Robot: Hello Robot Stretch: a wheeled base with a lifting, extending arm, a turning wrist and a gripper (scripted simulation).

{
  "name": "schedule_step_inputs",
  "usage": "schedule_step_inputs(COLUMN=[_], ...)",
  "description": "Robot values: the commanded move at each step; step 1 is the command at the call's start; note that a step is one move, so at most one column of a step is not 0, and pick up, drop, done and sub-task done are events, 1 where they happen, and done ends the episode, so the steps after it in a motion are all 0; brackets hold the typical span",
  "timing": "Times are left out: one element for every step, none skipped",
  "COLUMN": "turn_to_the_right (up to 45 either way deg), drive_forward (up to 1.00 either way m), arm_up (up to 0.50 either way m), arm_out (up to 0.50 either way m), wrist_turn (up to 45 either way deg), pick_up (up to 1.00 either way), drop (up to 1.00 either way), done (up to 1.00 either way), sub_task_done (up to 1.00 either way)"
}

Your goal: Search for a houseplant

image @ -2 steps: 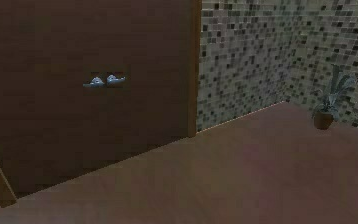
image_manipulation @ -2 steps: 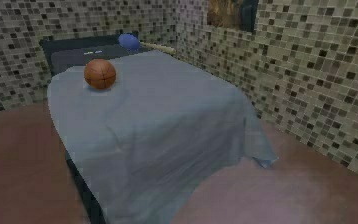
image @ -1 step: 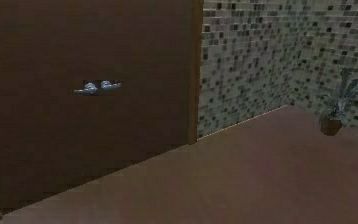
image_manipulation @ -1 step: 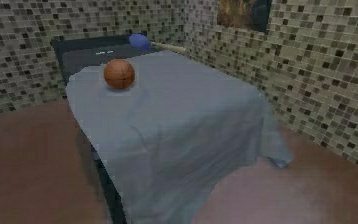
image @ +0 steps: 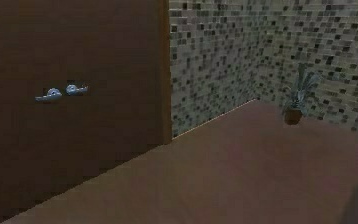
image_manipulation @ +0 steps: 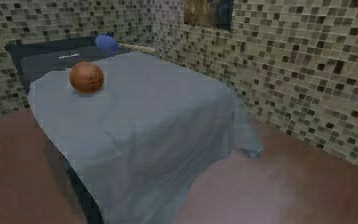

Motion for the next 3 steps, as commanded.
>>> schedule_step_inputs(turn_to_the_right=[0.0,45.0,12.0], drive_forward=[0.95,0.00,0.00], arm_up=[0.00,0.00,0.00], arm_out=[0.00,0.00,0.00], wrist_turn=[0.0,0.0,0.0], pick_up=[0.00,0.00,0.00], drop=[0.00,0.00,0.00], done=[0.00,0.00,0.00], sub_task_done=[0.00,0.00,0.00])
